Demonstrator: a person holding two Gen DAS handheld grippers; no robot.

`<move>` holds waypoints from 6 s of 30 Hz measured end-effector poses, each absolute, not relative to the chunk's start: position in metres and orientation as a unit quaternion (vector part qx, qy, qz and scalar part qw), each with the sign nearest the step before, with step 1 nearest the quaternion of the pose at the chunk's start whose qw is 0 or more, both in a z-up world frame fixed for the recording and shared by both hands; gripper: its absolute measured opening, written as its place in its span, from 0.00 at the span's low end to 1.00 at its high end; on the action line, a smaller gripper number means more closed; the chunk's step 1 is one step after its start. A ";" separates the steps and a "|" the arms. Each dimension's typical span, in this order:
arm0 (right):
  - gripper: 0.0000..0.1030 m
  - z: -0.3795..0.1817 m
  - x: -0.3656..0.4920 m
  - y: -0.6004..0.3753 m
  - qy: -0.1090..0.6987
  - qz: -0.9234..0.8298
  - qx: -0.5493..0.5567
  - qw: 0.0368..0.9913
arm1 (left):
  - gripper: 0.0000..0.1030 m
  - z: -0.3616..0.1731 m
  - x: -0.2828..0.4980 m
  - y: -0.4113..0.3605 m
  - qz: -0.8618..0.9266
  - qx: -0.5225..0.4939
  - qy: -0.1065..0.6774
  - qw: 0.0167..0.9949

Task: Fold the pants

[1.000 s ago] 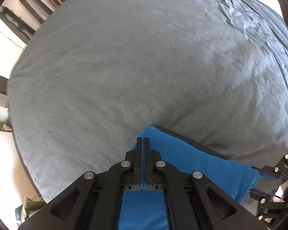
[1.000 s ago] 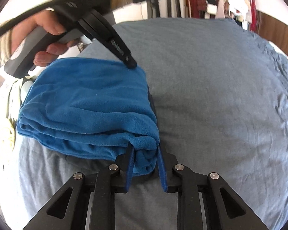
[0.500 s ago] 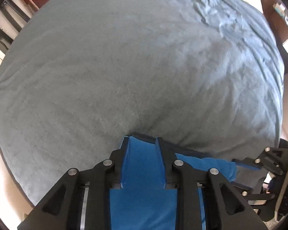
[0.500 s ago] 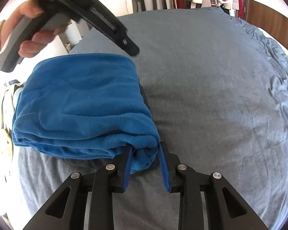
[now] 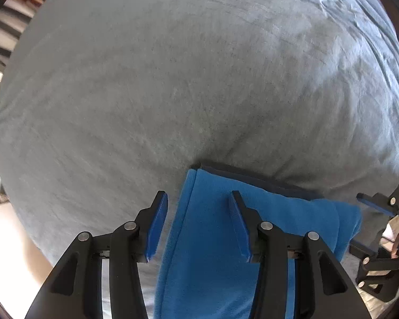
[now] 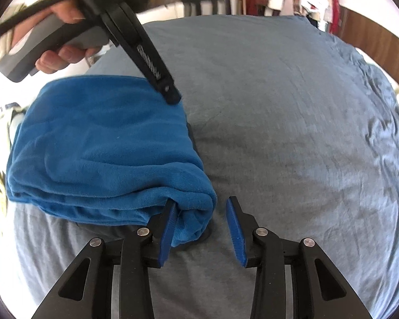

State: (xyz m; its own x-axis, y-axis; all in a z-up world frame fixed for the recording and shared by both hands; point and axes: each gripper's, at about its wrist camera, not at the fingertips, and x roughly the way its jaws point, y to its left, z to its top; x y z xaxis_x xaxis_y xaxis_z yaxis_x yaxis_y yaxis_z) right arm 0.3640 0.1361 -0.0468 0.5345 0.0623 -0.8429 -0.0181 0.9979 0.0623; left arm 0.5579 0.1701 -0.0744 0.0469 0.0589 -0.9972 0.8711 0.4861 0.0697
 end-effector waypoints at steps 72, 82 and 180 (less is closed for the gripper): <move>0.39 -0.042 0.366 0.150 0.486 0.011 -0.019 0.874 | 0.59 -0.006 0.451 0.389 -0.027 0.250 0.493 0.833; 0.39 0.018 0.350 0.180 0.398 0.114 0.039 0.909 | 0.60 0.053 0.425 0.403 -0.067 0.186 0.454 0.869; 0.55 -0.040 0.213 0.002 0.277 0.223 0.015 0.934 | 0.78 -0.036 0.149 0.205 0.113 0.043 0.290 0.949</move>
State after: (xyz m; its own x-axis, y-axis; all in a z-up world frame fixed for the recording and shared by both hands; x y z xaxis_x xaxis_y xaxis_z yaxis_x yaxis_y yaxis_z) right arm 0.2130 0.0016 -0.0404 0.7467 0.4256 -0.5111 -0.4085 0.8999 0.1526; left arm 0.1491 0.2047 -0.0361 0.8062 0.2385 -0.5415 -0.1888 0.9710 0.1465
